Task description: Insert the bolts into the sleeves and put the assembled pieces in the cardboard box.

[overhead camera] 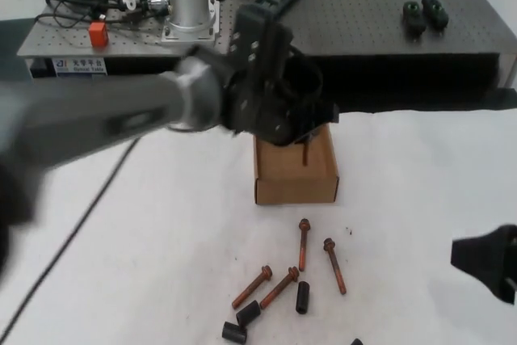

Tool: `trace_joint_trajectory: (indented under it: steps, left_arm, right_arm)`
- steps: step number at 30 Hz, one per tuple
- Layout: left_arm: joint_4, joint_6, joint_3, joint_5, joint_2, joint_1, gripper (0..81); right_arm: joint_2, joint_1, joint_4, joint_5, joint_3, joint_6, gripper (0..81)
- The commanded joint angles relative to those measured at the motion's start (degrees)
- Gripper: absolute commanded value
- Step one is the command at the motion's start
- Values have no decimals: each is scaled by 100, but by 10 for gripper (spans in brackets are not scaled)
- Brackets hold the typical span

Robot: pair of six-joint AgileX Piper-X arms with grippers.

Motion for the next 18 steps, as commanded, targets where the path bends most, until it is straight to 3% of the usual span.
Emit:
trace_joint_trajectory:
  steps: [1,6,10,13,18]
  left_arm:
    - [237,-12,-298,-5,112,7,7]
    - [773,-23,-1259,224,835,7,13]
    - [760,-104,-1520,184,1023,7,148]
    - [761,-103,-1521,55,1022,12,263]
    - [805,-103,-1521,80,987,22,264]
  right_arm:
    - [-10,-33,26,62,-17,-5,363]
    - [42,-33,148,354,-17,28,363]
    - [472,19,294,395,-17,200,363]
    - [968,235,-10,395,-17,202,363]
    - [2300,877,-851,630,-341,232,344]
